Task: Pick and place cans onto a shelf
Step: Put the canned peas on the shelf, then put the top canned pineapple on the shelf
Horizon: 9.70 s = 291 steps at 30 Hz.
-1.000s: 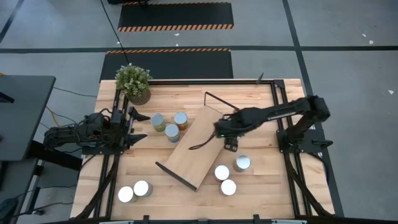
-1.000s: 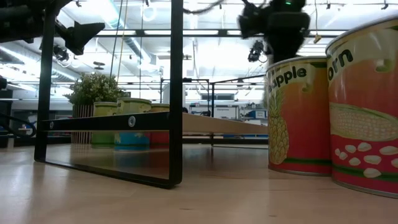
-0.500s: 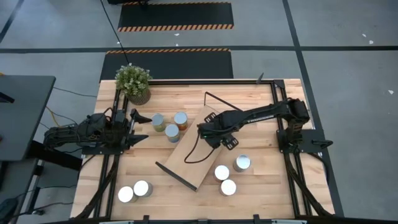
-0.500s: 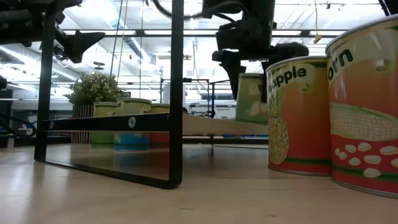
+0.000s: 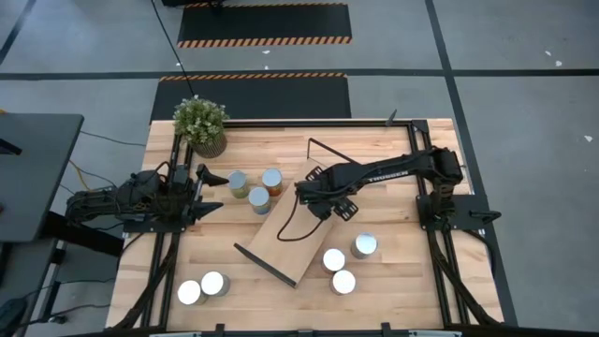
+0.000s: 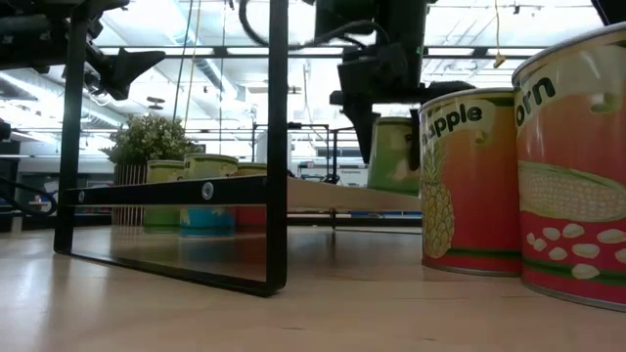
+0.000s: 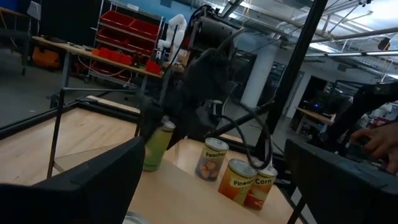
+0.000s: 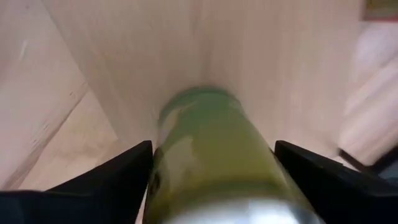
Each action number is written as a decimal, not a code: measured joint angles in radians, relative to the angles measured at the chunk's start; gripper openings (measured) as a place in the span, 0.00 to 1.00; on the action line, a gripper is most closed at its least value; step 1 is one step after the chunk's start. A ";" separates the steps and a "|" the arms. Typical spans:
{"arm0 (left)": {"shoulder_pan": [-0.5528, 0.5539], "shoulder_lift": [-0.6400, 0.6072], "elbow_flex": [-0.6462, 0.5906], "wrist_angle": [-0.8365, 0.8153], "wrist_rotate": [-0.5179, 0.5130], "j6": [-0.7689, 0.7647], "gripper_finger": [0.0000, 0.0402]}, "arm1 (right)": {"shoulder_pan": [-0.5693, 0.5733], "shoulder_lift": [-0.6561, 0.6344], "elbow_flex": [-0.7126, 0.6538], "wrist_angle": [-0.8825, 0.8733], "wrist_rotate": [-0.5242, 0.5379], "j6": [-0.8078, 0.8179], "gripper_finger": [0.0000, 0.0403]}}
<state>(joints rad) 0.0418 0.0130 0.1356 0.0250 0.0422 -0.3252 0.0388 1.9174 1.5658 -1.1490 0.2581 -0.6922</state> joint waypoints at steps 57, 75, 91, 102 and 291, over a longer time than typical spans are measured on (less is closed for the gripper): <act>0.000 0.000 -0.001 -0.036 -0.026 0.135 0.98 | 0.038 -0.049 0.028 -0.107 0.080 0.296 0.99; 0.000 0.000 -0.001 -0.037 -0.136 0.057 0.98 | 0.051 -0.044 0.160 0.037 0.082 0.334 0.98; 0.000 0.000 -0.001 -0.035 -0.144 0.109 0.98 | 0.048 -0.036 0.148 -0.041 0.149 0.352 0.98; 0.000 0.000 -0.001 -0.034 -0.144 0.110 0.98 | 0.030 -0.036 0.148 -0.108 0.155 0.386 0.98; 0.000 0.007 0.000 -0.023 -0.206 0.155 0.98 | -0.194 0.232 0.476 -0.230 0.089 0.306 0.98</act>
<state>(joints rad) 0.0422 0.0204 0.1352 0.0025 -0.1641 -0.1701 -0.1550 2.1490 2.0418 -1.3795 0.3474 -0.3866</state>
